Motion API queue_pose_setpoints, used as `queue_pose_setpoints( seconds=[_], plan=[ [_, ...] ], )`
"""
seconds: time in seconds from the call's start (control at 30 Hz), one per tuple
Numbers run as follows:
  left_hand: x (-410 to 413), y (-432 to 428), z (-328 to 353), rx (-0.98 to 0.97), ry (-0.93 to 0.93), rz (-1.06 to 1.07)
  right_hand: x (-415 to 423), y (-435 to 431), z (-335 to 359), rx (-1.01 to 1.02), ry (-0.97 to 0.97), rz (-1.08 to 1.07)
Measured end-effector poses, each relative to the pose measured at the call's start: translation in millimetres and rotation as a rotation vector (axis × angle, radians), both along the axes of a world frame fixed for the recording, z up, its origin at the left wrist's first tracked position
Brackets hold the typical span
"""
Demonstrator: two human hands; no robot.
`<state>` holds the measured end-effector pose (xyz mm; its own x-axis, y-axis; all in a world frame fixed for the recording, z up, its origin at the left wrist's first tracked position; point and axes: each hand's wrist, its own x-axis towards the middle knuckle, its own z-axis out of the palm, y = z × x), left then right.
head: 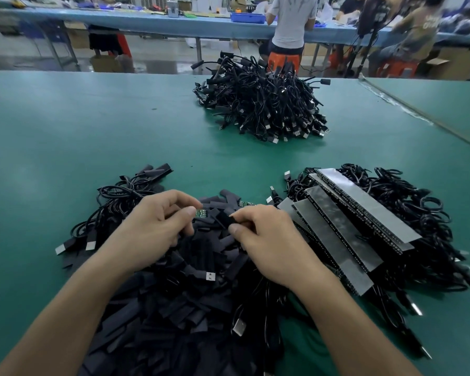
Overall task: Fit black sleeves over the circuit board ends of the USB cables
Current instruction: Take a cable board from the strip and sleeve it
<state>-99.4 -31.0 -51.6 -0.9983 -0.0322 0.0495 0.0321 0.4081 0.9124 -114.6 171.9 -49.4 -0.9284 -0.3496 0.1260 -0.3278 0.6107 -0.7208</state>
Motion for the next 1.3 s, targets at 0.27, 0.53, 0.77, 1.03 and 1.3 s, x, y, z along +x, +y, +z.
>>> queue_pose_setpoints(
  seconds=[0.27,0.53,0.77,1.03,1.3],
  plan=[
    [-1,13,-24,-0.164,0.119,0.06,-5,3,-6,-0.181,0.015,-0.119],
    [0,17,-16,-0.11,0.223,0.144,-6,5,-8,-0.336,-0.04,-0.079],
    [5,26,-10,0.045,0.205,0.017,-6,-2,-8,-0.619,-0.143,0.029],
    [4,26,-16,0.251,0.115,-0.006,-5,-4,-17,-0.652,-0.186,0.027],
    [3,25,-20,0.338,0.037,0.026,-4,-4,-24,-0.445,-0.023,0.028]
  ],
)
